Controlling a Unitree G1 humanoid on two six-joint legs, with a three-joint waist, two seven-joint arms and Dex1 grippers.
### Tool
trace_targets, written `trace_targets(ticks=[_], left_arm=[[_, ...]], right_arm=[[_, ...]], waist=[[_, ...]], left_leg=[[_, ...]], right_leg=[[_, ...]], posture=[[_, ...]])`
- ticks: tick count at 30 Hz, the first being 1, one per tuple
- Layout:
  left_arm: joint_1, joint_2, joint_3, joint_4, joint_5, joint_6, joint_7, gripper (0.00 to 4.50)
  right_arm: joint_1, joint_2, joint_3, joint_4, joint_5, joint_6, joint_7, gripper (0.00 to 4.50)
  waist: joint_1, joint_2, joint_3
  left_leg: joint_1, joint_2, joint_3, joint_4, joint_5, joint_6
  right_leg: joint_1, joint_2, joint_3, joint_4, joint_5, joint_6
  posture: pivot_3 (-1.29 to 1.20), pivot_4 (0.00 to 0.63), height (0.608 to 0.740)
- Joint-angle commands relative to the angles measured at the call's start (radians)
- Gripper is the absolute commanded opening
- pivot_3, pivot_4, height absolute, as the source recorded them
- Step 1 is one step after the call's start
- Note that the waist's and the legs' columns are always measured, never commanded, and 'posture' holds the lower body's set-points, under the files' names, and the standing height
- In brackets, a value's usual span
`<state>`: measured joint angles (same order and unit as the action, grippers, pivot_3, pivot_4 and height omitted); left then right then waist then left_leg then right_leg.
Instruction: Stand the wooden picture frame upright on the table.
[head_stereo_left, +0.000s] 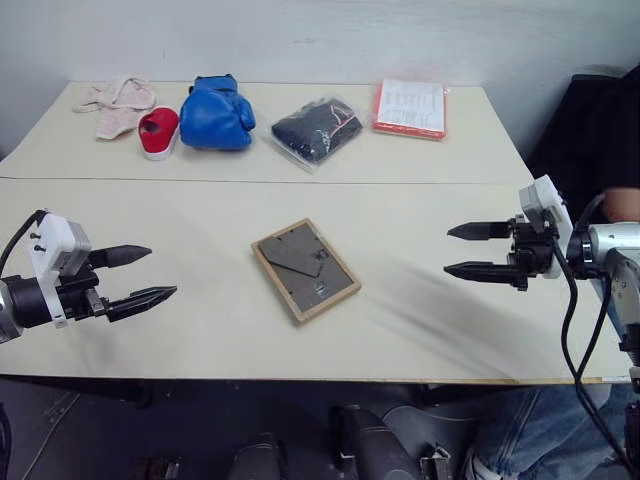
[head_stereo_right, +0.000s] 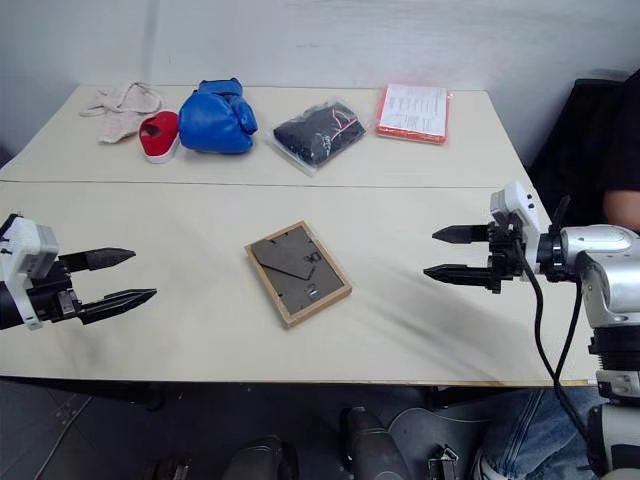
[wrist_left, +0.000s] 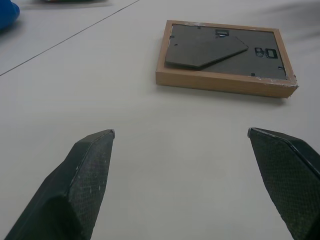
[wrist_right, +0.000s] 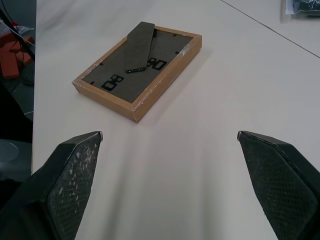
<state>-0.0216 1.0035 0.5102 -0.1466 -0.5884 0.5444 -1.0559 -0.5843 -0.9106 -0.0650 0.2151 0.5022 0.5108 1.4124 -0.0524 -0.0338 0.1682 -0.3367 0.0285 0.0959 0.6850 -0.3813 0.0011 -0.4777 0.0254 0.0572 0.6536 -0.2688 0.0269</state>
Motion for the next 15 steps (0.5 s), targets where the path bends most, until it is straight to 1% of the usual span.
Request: trace_targets(ticks=[1, 6, 10, 13, 14, 15], left_arm=[[0.01, -0.005, 0.023, -0.037, -0.003, -0.012, 0.006, 4.5], [0.031, -0.016, 0.007, -0.055, 0.019, -0.007, 0.036, 4.5], [0.02, -0.019, -0.011, -0.062, 0.013, -0.011, 0.037, 4.5], [-0.017, -0.012, -0.091, -0.049, 0.038, -0.042, 0.01, 4.5], [-0.034, -0.008, -0.147, -0.033, 0.073, -0.076, -0.01, 4.5], [-0.054, -0.006, -0.202, -0.014, 0.111, -0.11, -0.026, 4.1]], right_arm=[[-0.003, 0.01, -0.012, -0.032, 0.011, 0.002, -0.005, 4.46], [0.007, 0.026, -0.01, -0.057, -0.003, -0.005, -0.035, 4.46], [-0.01, 0.04, -0.005, -0.058, -0.015, -0.013, -0.066, 4.46], [-0.037, 0.07, 0.034, -0.054, -0.059, -0.059, -0.081, 4.46], [-0.052, 0.089, 0.062, -0.044, -0.091, -0.087, -0.09, 4.46], [-0.067, 0.11, 0.089, -0.033, -0.122, -0.117, -0.099, 4.08]], waist=[[-0.003, 0.0, 0.0], [-0.003, 0.0, 0.0], [-0.003, 0.0, 0.0], [-0.003, 0.0, 0.0], [-0.003, 0.0, 0.0], [-0.004, 0.0, 0.0]], left_leg=[[0.0, 0.0, 0.0, 0.0, 0.0, 0.0], [0.0, 0.0, 0.0, 0.0, 0.0, 0.0], [0.001, 0.0, 0.0, 0.0, 0.0, 0.0], [0.001, 0.0, 0.0, 0.0, 0.0, 0.0], [0.0, 0.0, 0.0, 0.0, 0.0, -0.001], [0.001, 0.0, 0.0, 0.0, 0.0, -0.001]], right_leg=[[0.0, 0.0, 0.0, 0.0, 0.0, 0.0], [0.0, 0.0, 0.0, 0.0, 0.0, 0.0], [0.0, 0.0, 0.0, 0.001, 0.0, 0.0], [0.0, 0.0, 0.0, 0.001, 0.0, 0.0], [0.0, 0.0, 0.0, 0.001, 0.0, 0.0], [0.0, 0.0, 0.0, 0.001, 0.0, 0.0]], posture=[[0.0, 0.15, 0.74], [0.0, 0.15, 0.74], [0.0, 0.15, 0.74], [0.0, 0.15, 0.74], [0.0, 0.15, 0.74], [0.0, 0.15, 0.74]])
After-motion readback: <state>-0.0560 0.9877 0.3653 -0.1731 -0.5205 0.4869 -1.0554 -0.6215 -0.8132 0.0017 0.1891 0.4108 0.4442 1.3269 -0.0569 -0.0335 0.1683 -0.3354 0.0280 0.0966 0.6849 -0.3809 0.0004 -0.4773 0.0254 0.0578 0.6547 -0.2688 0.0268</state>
